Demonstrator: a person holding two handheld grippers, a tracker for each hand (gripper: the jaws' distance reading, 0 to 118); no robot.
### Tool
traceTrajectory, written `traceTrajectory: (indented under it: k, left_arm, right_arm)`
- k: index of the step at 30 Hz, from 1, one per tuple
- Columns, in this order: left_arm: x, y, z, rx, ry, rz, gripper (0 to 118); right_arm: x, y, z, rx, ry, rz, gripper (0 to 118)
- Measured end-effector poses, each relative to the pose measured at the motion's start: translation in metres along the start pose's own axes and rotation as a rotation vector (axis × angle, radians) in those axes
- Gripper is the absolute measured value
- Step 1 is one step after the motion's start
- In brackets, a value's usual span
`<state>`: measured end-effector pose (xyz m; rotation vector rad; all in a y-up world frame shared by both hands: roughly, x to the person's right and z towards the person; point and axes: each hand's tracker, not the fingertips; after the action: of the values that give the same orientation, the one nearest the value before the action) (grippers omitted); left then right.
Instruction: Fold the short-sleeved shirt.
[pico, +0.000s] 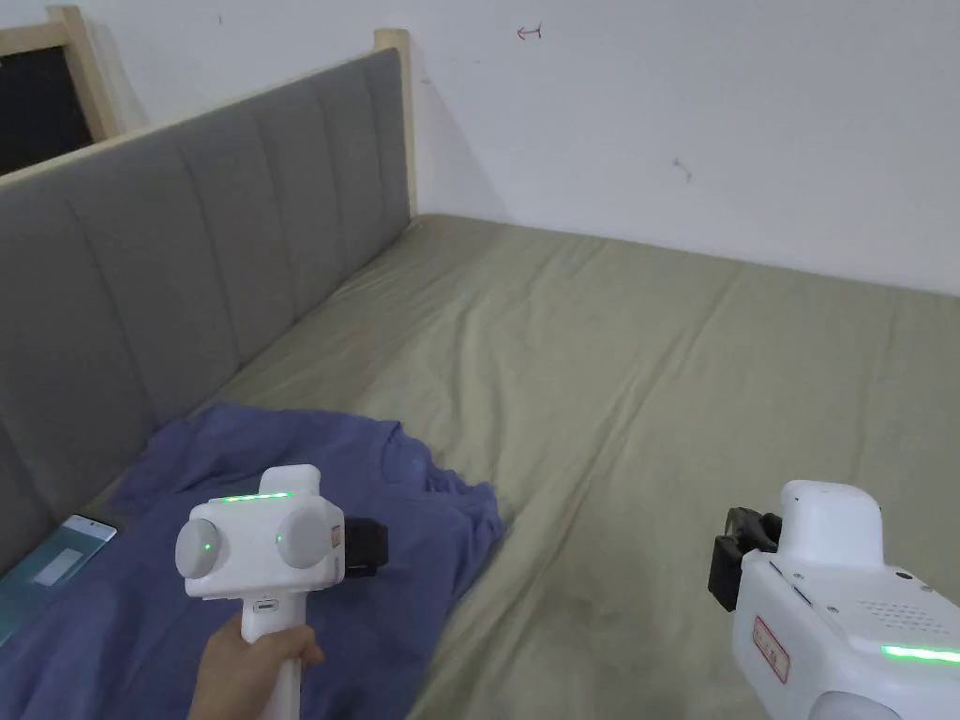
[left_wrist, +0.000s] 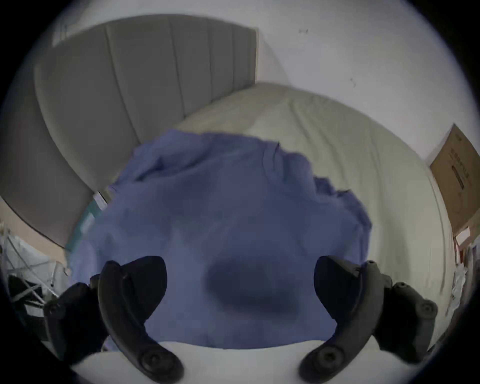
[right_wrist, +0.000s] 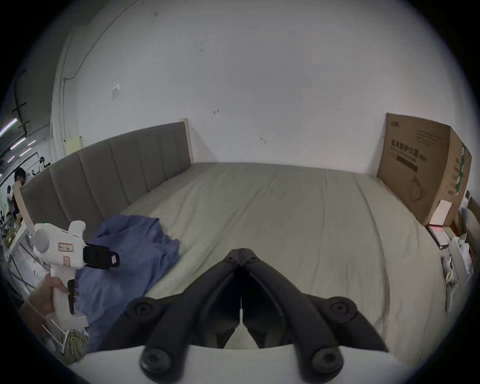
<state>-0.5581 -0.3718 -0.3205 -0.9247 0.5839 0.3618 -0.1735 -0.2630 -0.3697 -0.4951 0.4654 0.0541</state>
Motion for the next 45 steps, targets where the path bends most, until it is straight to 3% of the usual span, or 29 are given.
traceTrajectory:
  k: [3, 7, 8, 11, 17, 24, 28, 34, 40, 45]
  left_arm:
    - [0.004, -0.019, -0.02, -0.114, 0.019, -0.054, 110]
    - [0.013, -0.028, -0.002, -0.066, 0.049, -0.033, 94]
    - [0.013, -0.025, 0.0, -0.068, 0.047, -0.026, 82]
    - [0.008, -0.014, 0.015, -0.073, 0.086, -0.009, 9]
    - [-0.008, 0.004, 0.005, -0.114, 0.019, 0.075, 9]
    - [0.015, 0.031, 0.068, -0.033, -0.135, 0.13, 9]
    - [0.083, 0.049, 0.119, 0.074, -0.193, -0.037, 9]
    - [0.213, 0.048, 0.199, 0.165, -0.517, -0.186, 9]
    - [0.353, 0.003, 0.269, 0.18, -0.851, -0.446, 9]
    - [0.42, -0.06, 0.272, 0.138, -0.965, -0.603, 9]
  right_arm:
    - [0.008, -0.004, -0.007, -0.031, -0.004, -0.019, 0]
    - [0.017, -0.01, -0.011, -0.047, -0.011, -0.032, 0]
    - [0.017, -0.011, -0.011, -0.051, -0.012, -0.036, 0]
    - [0.021, -0.013, -0.01, -0.064, -0.003, -0.068, 0]
    - [0.024, -0.015, 0.0, -0.063, -0.007, -0.071, 0]
    - [0.059, -0.008, 0.022, -0.027, -0.05, -0.136, 0]
    - [0.087, -0.001, 0.052, 0.034, -0.111, -0.171, 0]
    - [0.149, 0.009, 0.11, 0.134, -0.234, -0.267, 0]
    - [0.223, 0.01, 0.176, 0.23, -0.406, -0.337, 0]
    - [0.261, -0.003, 0.216, 0.244, -0.513, -0.367, 0]
